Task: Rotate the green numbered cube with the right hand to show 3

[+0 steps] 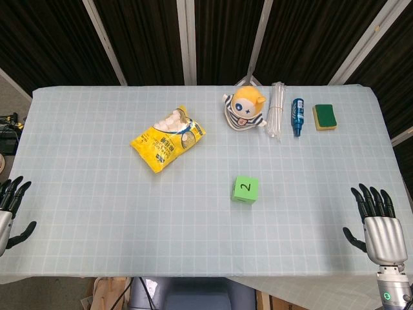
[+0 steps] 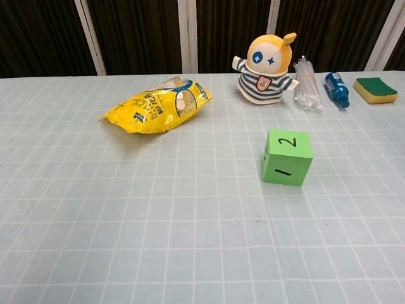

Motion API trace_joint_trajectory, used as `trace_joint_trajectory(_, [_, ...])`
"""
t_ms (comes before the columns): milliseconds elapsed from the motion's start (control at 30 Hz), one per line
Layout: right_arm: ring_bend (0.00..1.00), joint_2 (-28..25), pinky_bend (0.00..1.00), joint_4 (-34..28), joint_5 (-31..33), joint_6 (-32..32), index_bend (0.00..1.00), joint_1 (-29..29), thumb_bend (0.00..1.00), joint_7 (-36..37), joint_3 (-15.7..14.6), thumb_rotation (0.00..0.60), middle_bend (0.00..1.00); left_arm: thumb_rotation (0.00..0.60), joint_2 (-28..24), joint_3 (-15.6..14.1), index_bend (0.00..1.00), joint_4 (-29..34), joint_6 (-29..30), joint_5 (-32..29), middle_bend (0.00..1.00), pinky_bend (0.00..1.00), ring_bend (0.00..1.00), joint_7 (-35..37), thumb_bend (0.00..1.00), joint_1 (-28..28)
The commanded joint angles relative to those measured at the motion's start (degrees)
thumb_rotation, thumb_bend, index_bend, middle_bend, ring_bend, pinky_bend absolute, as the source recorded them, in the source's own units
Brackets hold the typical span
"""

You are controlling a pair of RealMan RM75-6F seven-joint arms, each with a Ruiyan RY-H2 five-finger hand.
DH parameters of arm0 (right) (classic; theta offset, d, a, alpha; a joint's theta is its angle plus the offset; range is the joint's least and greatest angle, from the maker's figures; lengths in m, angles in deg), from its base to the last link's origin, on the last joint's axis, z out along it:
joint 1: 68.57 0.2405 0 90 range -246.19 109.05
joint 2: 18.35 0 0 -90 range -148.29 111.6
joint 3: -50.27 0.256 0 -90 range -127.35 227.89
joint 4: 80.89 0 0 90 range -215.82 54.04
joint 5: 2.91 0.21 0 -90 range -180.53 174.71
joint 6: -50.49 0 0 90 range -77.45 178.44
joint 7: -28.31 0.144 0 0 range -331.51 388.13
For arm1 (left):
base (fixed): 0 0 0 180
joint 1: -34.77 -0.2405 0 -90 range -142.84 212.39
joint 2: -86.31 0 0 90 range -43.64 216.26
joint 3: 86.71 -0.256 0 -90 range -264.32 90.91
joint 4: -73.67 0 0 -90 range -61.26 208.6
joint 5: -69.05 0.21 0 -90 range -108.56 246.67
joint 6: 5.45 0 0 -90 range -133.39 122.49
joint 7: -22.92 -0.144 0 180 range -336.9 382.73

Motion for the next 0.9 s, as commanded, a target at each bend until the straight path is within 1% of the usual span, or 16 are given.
trace_joint_trajectory(33, [0.02, -0.06, 0.00, 0.02, -0.09, -0.09, 0.12, -0.06, 0.25, 0.13, 0.07, 0.600, 0.08, 0.600, -0.20, -0.05, 0.06, -0.04, 0.15, 0.01, 0.00, 0.00, 0.00, 0.58, 0.36, -0.12])
trace_joint_trajectory(433, [0.02, -0.42, 0.00, -0.21, -0.01, -0.45, 0.12, -0.67, 0.25, 0.20, 0.13, 0.600, 0.08, 0.600, -0.26, -0.38, 0.06, 0.44, 1.15, 0.84, 0.00, 0.00, 0.00, 0.41, 0.36, -0.52])
trace_joint_trajectory(900, [0.02, -0.91, 0.00, -0.70, -0.13, -1.51, 0.12, -0.73, 0.25, 0.52, 0.25, 0.600, 0.08, 0.600, -0.16, -0.30, 0.06, 0.88, 1.25, 0.34, 0.00, 0.00, 0.00, -0.18, 0.36, -0.74])
